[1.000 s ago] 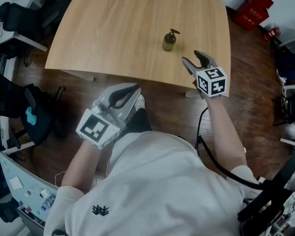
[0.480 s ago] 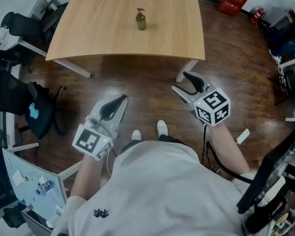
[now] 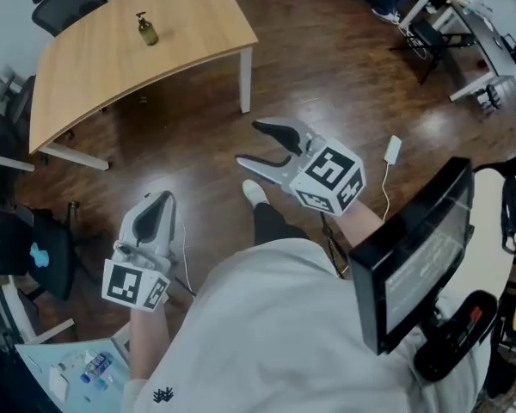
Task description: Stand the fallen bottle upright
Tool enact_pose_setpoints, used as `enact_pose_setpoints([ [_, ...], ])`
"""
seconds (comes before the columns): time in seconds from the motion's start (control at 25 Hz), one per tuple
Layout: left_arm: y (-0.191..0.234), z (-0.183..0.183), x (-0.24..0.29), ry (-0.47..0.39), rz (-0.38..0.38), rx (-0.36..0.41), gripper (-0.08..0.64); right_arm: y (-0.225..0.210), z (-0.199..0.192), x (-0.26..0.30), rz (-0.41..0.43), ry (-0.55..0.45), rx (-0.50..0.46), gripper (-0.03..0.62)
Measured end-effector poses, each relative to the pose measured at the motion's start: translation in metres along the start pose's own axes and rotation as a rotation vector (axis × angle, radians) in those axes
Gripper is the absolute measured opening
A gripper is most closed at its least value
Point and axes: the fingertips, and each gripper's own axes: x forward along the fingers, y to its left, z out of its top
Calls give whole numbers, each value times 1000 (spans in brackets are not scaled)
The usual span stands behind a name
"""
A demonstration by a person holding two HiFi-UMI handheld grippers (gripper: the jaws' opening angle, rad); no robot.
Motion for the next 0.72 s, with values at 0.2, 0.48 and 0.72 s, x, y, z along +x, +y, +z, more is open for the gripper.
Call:
enact_pose_setpoints([
  [0.2, -41, -19, -54, 28, -46, -13, 0, 70, -8, -35, -28, -8, -11, 264],
  [0.48, -86, -23, -72, 19, -54, -12, 0, 102, -22, -79, -59, 2, -32, 252],
  [0.72, -125, -12, -60, 0, -52, -8, 0, 108, -27, -113, -42, 0, -65, 244],
])
